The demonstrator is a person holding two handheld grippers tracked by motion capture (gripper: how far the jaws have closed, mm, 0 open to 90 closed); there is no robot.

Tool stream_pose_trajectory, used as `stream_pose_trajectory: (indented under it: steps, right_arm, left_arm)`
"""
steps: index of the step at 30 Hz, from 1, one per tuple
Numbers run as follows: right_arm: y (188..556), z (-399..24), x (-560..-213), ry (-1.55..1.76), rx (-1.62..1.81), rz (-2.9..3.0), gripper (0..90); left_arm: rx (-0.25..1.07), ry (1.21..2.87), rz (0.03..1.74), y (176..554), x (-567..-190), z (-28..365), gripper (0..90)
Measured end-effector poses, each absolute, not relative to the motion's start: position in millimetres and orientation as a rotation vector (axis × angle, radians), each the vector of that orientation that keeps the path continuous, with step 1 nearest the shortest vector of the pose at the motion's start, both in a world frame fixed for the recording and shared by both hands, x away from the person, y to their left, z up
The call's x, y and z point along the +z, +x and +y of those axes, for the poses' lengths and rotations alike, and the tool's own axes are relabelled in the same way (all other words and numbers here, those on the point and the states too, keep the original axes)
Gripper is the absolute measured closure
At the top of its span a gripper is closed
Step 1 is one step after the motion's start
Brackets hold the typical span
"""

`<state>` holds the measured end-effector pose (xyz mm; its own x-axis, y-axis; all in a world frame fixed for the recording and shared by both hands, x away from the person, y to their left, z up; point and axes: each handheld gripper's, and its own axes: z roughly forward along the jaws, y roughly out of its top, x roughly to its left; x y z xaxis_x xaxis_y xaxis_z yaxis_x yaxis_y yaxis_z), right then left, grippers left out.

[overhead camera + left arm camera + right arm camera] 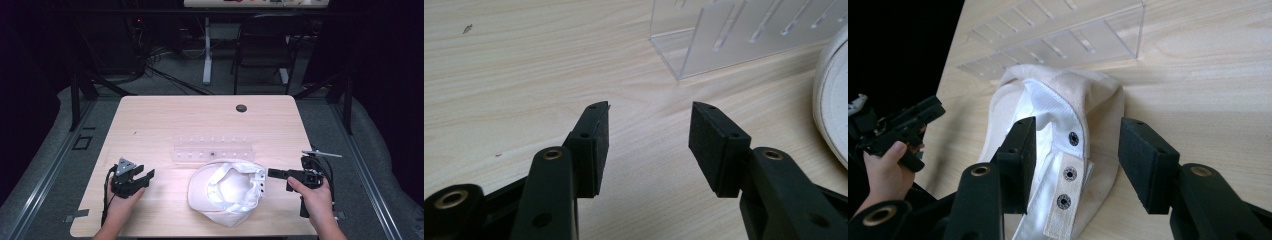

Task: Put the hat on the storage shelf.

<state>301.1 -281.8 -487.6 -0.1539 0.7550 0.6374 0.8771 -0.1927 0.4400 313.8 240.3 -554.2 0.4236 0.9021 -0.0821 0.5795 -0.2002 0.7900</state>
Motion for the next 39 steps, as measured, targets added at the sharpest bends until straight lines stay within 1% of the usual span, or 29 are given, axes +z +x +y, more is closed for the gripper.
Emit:
stream_pose_trajectory:
  steps: [12,28,36,39]
  right_arm:
    - [311,-271,-484,-1.934,-1.174,-1.959,46.9]
    - [317,-252,-509,-1.862,-1.067,-1.948,45.5]
    - [321,-242,-529,-1.835,-1.034,-1.909,45.5]
    - [322,-238,-529,-1.821,-1.032,-1.909,45.5]
  left_arm:
    - [0.524,1.9,1.261,314,-555,239,50.5]
    - [0.522,1.901,1.26,314,-556,238,50.4]
    - [0.52,1.903,1.26,314,-556,238,50.4]
    - [0.52,1.903,1.26,314,-556,238,50.4]
